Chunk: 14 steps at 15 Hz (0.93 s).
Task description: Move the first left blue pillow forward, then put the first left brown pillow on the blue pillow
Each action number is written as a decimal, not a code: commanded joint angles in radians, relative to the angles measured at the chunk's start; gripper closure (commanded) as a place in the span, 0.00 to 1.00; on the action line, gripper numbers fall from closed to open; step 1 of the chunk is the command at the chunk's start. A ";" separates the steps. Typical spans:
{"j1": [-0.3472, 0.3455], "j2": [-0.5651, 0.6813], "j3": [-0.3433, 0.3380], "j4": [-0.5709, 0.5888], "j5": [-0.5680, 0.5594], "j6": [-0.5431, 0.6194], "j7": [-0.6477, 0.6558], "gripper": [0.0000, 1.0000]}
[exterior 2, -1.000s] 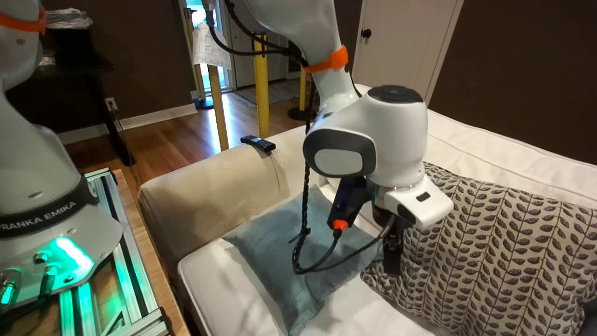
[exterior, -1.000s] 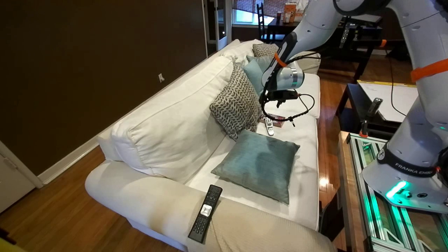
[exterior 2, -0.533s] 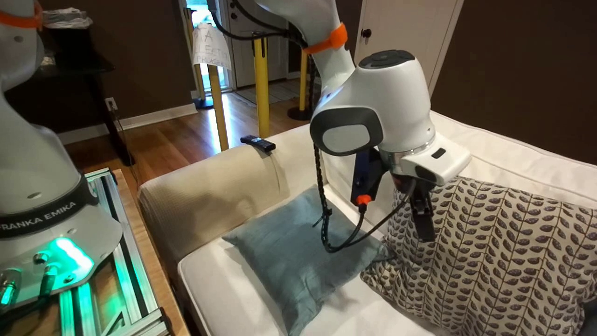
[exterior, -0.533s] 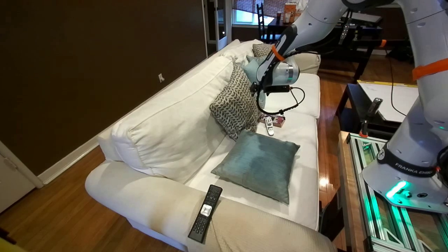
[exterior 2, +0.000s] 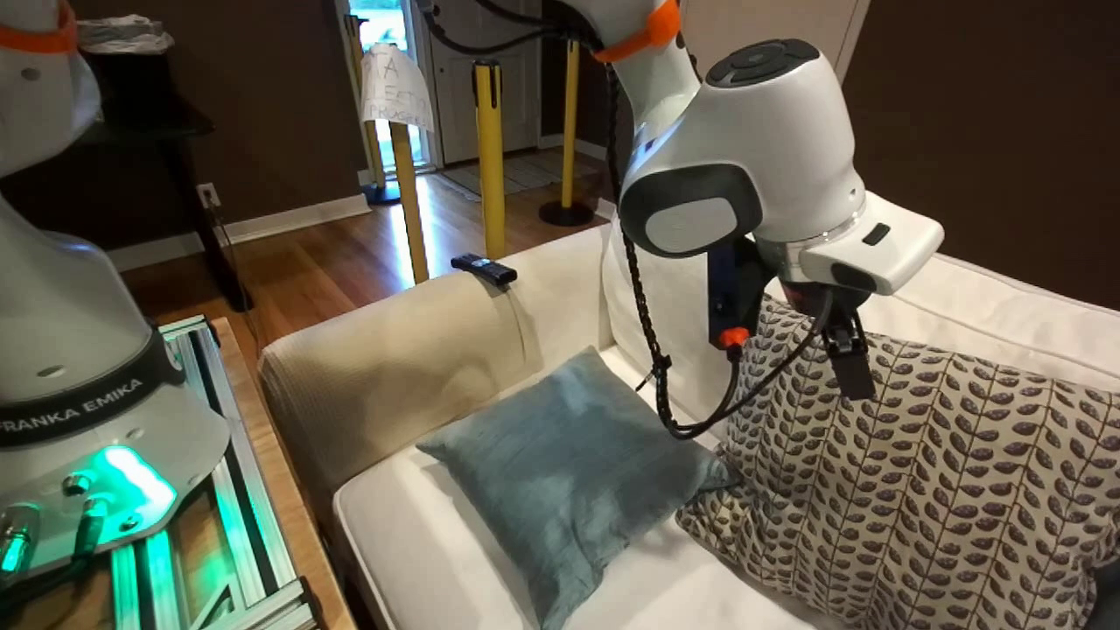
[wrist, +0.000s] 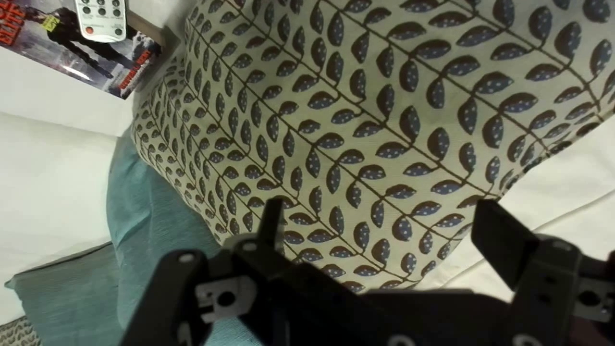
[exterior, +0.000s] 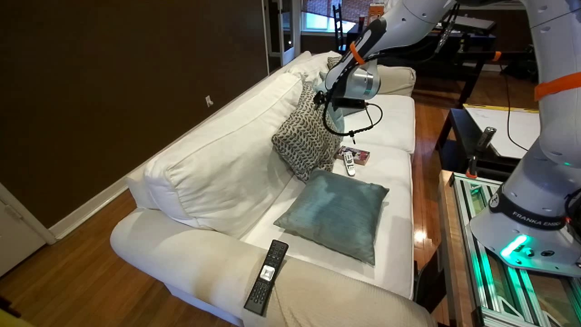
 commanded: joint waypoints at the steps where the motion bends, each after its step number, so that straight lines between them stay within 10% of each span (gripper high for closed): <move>1: -0.002 0.000 0.002 0.000 0.000 0.000 0.000 0.00; 6: -0.021 0.014 0.021 0.048 0.030 -0.056 0.036 0.00; 14: 0.082 0.176 -0.159 0.348 -0.018 -0.201 0.255 0.00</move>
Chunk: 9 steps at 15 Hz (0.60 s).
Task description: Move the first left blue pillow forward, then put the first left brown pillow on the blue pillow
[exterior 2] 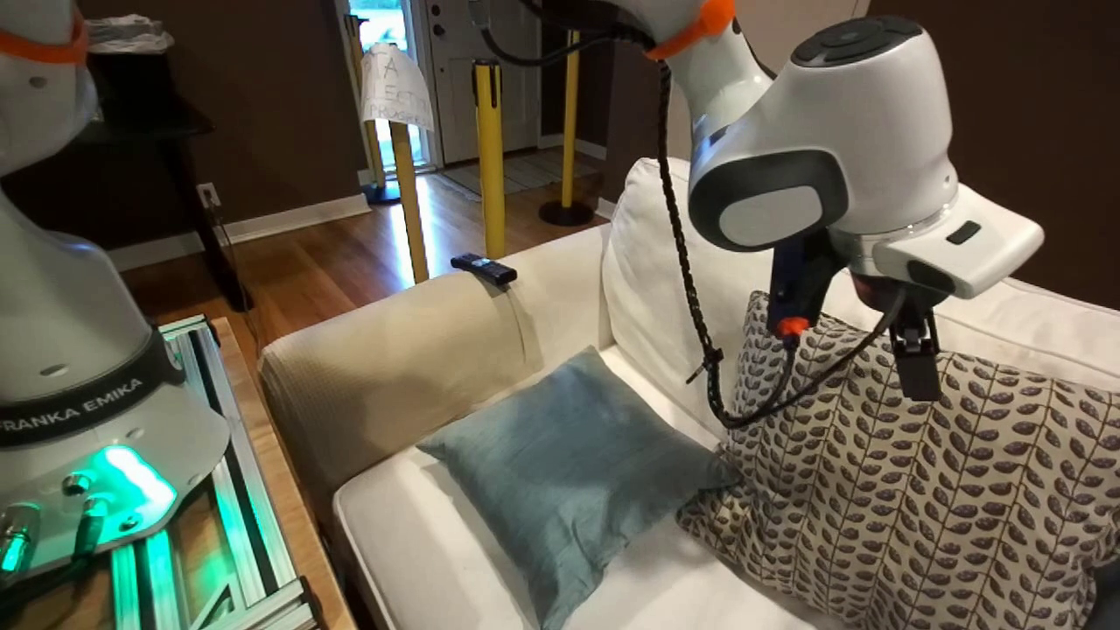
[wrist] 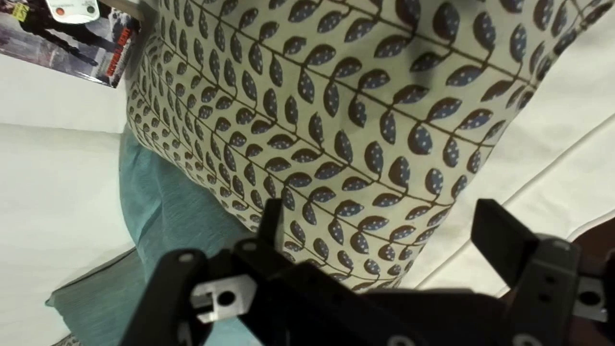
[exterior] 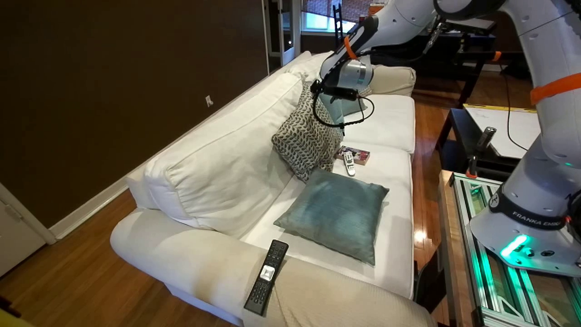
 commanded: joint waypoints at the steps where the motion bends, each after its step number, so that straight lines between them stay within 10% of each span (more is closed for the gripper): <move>1: 0.064 0.111 -0.089 0.172 -0.033 -0.101 0.112 0.00; 9: 0.104 0.275 -0.152 0.468 -0.102 -0.367 0.211 0.00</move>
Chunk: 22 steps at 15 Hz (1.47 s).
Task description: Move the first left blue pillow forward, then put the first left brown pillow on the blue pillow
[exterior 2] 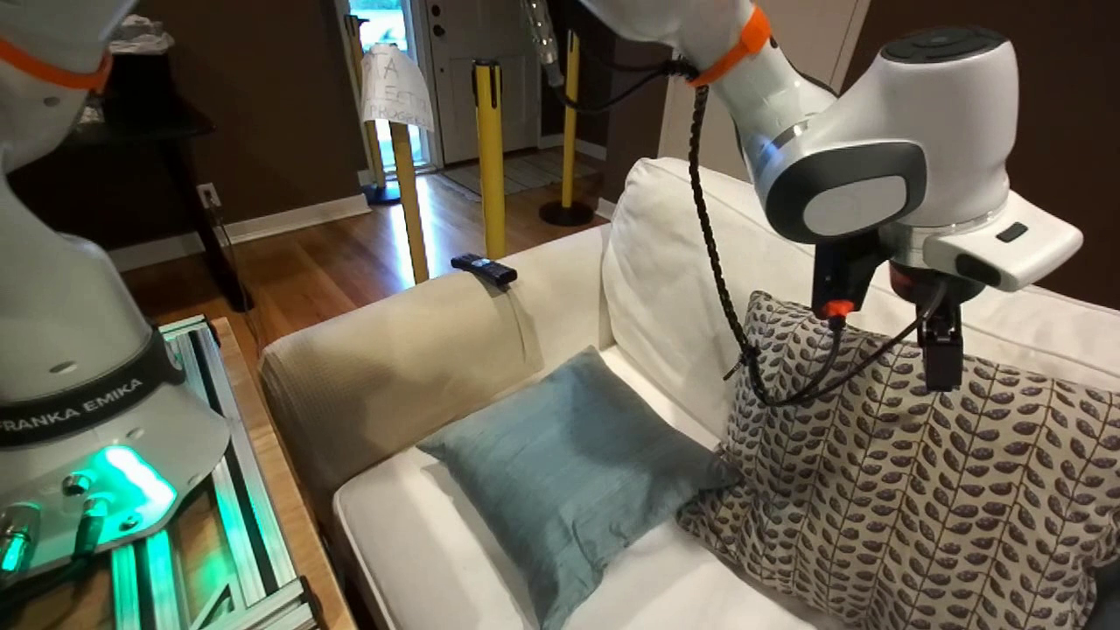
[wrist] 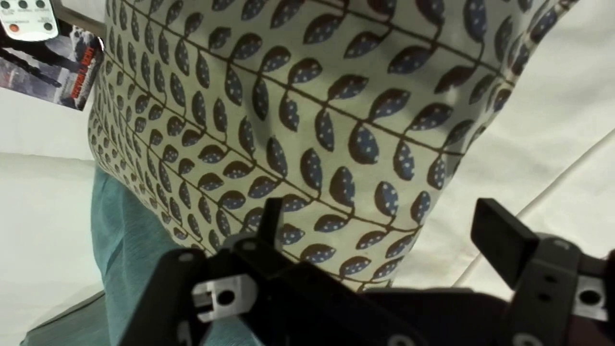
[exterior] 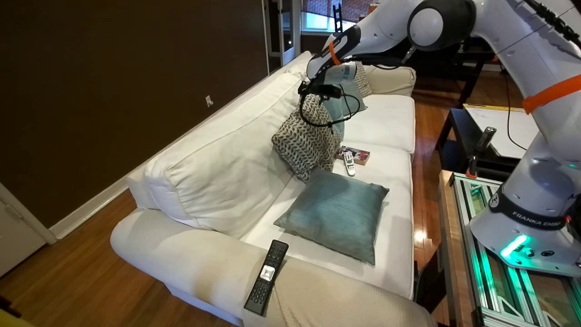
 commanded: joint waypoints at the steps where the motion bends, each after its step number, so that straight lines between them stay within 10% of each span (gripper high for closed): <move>1: 0.021 0.114 -0.049 0.176 -0.064 -0.126 0.079 0.00; 9: 0.021 0.324 -0.073 0.460 -0.098 -0.231 0.155 0.04; 10: 0.021 0.349 -0.079 0.490 -0.102 -0.248 0.162 0.26; 22: -0.046 0.390 -0.041 0.655 -0.099 -0.514 0.295 0.99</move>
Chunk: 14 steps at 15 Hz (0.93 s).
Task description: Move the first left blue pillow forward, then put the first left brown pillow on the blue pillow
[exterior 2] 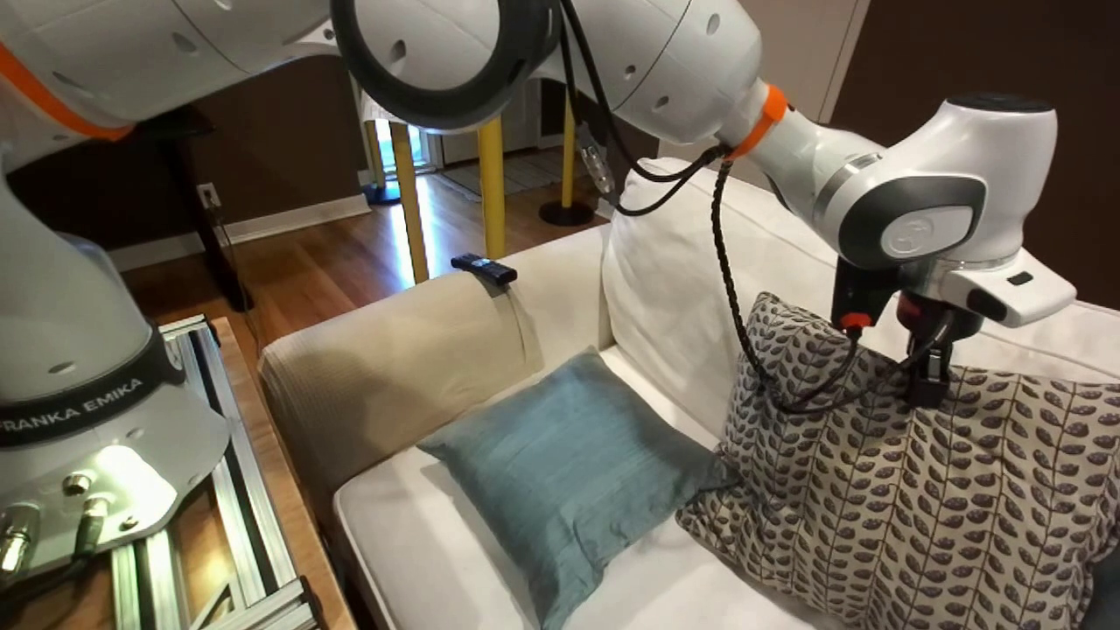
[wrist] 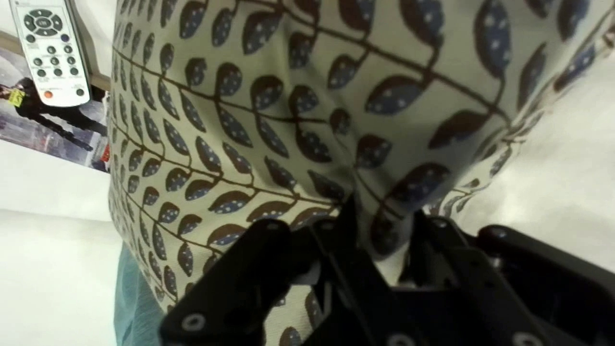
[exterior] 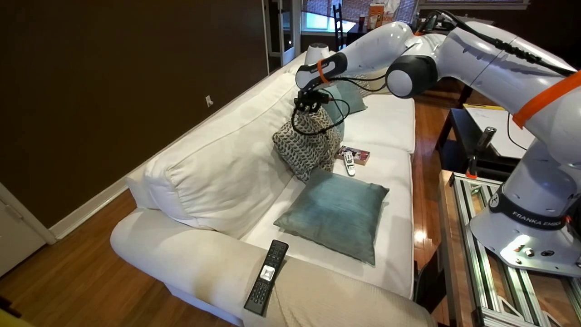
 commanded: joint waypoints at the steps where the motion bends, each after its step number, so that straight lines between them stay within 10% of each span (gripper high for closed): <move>1: -0.028 0.009 0.027 0.052 0.027 -0.057 0.033 0.97; 14: -0.105 -0.183 0.142 -0.057 0.060 -0.179 -0.243 0.96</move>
